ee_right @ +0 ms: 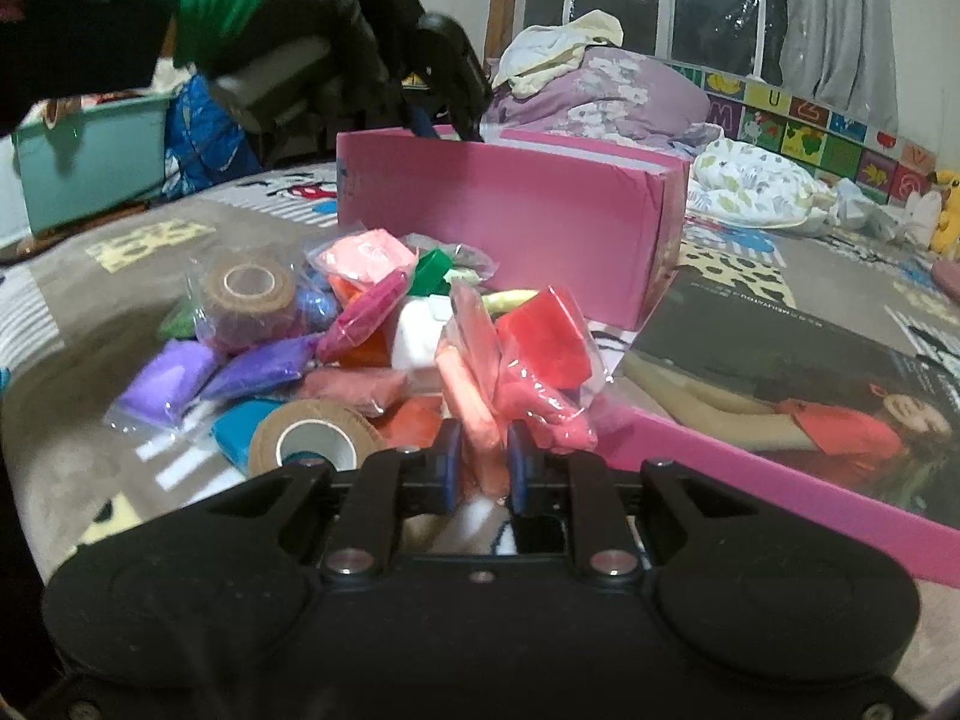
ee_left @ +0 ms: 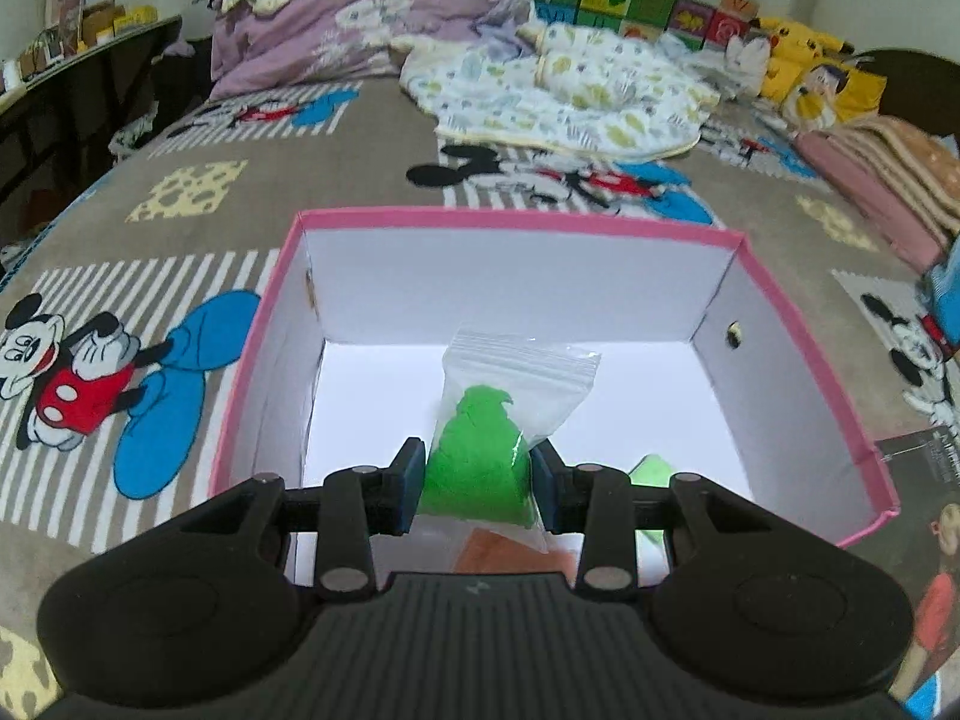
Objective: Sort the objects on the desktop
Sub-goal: 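Carry the bright green clay bag with the left tool into the pink box and release, then grasp the orange clay bag with the right tool while the left tool returns to the pile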
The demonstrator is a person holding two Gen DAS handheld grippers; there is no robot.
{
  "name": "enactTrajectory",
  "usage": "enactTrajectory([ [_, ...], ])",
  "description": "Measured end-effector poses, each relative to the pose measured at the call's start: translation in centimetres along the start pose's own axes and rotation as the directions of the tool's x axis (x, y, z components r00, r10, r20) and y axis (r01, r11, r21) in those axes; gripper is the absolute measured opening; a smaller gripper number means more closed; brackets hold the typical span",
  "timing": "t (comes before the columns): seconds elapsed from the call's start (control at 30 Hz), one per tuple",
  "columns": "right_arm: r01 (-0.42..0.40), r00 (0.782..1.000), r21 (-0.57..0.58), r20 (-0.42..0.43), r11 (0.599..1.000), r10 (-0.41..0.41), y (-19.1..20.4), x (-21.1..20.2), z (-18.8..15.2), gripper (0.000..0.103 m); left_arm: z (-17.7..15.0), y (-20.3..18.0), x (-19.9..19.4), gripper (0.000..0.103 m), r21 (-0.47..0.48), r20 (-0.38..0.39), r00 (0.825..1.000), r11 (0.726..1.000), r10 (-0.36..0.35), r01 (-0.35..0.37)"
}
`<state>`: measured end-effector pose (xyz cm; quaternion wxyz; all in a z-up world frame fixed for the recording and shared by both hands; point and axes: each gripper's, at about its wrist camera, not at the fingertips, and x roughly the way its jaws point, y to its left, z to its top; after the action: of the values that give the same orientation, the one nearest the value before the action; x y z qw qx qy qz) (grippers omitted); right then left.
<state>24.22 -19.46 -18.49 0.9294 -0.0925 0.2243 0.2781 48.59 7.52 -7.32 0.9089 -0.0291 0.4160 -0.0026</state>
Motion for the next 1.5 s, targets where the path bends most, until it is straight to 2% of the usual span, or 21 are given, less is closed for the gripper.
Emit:
enactTrajectory([
  [0.17, -0.052, 0.998, 0.072, 0.033, 0.996, 0.049, -0.9, -0.5, 0.1, 0.014, 0.0, 0.0, 2.1, 0.036, 0.006, -0.054, 0.998, 1.000, 0.028, -0.028],
  [0.43, -0.092, 0.995, 0.103, 0.041, 0.990, 0.088, -1.1, -0.5, 0.0, 0.013, -0.4, -0.1, 3.8, 0.036, 0.021, -0.106, 0.993, 0.998, 0.059, -0.057],
  [0.6, -0.104, 0.994, 0.120, 0.049, 0.987, 0.098, -1.4, -0.6, 0.1, 0.013, -0.5, 0.2, 4.1, 0.037, 0.002, -0.134, 0.990, 0.999, 0.033, -0.033],
  [0.63, -0.106, 0.994, 0.124, 0.051, 0.987, 0.100, -1.5, -0.6, 0.1, 0.013, -0.5, 0.2, 4.2, 0.040, 0.001, -0.140, 0.990, 0.999, 0.035, -0.036],
  [0.67, -0.107, 0.993, 0.128, 0.052, 0.986, 0.101, -1.5, -0.6, 0.1, 0.013, -0.5, 0.2, 4.1, 0.044, 0.000, -0.137, 0.989, 0.999, 0.051, -0.051],
  [0.73, -0.105, 0.993, 0.132, 0.057, 0.986, 0.099, -1.6, -0.7, 0.1, 0.013, -0.5, 0.2, 4.0, 0.061, -0.002, -0.129, 0.989, 0.997, 0.074, -0.075],
  [0.9, -0.117, 0.991, 0.148, 0.080, 0.982, 0.107, -2.0, -1.1, 0.2, 0.013, -0.6, 0.0, 3.0, 0.062, -0.007, -0.093, 0.992, 0.996, 0.087, -0.088],
  [1.1, -0.149, 0.986, 0.192, 0.108, 0.970, 0.130, -2.7, -1.3, 0.2, 0.013, -0.8, -1.3, 0.7, 0.062, 0.058, -0.008, 0.989, 0.987, 0.150, -0.149],
  [1.33, -0.225, 0.970, 0.358, 0.168, 0.906, 0.174, -4.9, -1.4, -0.2, 0.013, -1.8, -2.5, -2.7, 0.062, 0.087, 0.055, 0.985, 0.982, 0.162, -0.166],
  [1.5, -0.270, 0.958, 0.424, 0.204, 0.864, 0.199, -5.6, -1.4, -0.4, 0.013, -2.5, -3.1, -5.2, 0.062, 0.112, 0.086, 0.984, 0.980, 0.157, -0.166],
])
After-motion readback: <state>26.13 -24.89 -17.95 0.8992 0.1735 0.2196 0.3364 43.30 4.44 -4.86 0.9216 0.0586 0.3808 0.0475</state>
